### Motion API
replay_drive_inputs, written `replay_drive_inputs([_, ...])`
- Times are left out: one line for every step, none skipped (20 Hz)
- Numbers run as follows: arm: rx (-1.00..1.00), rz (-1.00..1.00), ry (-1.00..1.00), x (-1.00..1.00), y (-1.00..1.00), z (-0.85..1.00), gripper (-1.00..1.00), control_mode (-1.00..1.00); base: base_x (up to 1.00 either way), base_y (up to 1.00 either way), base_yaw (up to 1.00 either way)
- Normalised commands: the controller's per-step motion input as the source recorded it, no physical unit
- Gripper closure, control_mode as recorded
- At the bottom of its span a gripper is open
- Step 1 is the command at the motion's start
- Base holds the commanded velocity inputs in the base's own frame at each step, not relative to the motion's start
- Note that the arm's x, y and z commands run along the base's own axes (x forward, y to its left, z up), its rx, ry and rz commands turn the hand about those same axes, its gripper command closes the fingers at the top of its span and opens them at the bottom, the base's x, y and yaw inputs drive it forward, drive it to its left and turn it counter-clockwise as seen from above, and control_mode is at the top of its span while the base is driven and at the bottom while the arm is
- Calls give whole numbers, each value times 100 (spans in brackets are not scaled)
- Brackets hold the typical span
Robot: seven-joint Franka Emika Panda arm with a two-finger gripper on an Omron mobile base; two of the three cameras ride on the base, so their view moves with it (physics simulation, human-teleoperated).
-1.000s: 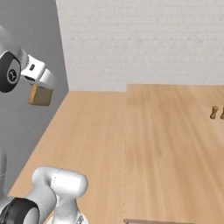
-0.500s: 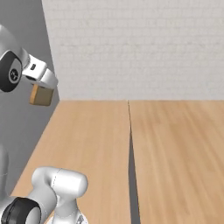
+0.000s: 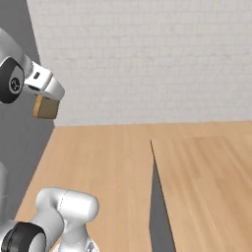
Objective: Start the toaster. Once the lever pops up, take the bread to the plate on the dining counter.
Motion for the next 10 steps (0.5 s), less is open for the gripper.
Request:
replay_drive_inputs([0,0,0,0,0,0,100,100,100,59,-19])
replay_drive_inputs([0,0,0,0,0,0,100,100,100,60,-19])
replay_drive_inputs([0,0,0,0,0,0,100,100,100,57,-20])
replay_drive_inputs([0,0,0,0,0,0,100,100,100,57,-21])
replay_drive_inputs([0,0,0,0,0,0,100,100,100,56,-21])
replay_drive_inputs([0,0,0,0,0,0,100,100,100,55,-22])
replay_drive_inputs([0,0,0,0,0,0,100,100,100,54,-24])
replay_drive_inputs([0,0,0,0,0,0,100,100,100,54,-26])
replay_drive_inputs([0,0,0,0,0,0,100,100,100,57,-29])
replay_drive_inputs([0,0,0,0,0,0,100,100,100,56,-31])
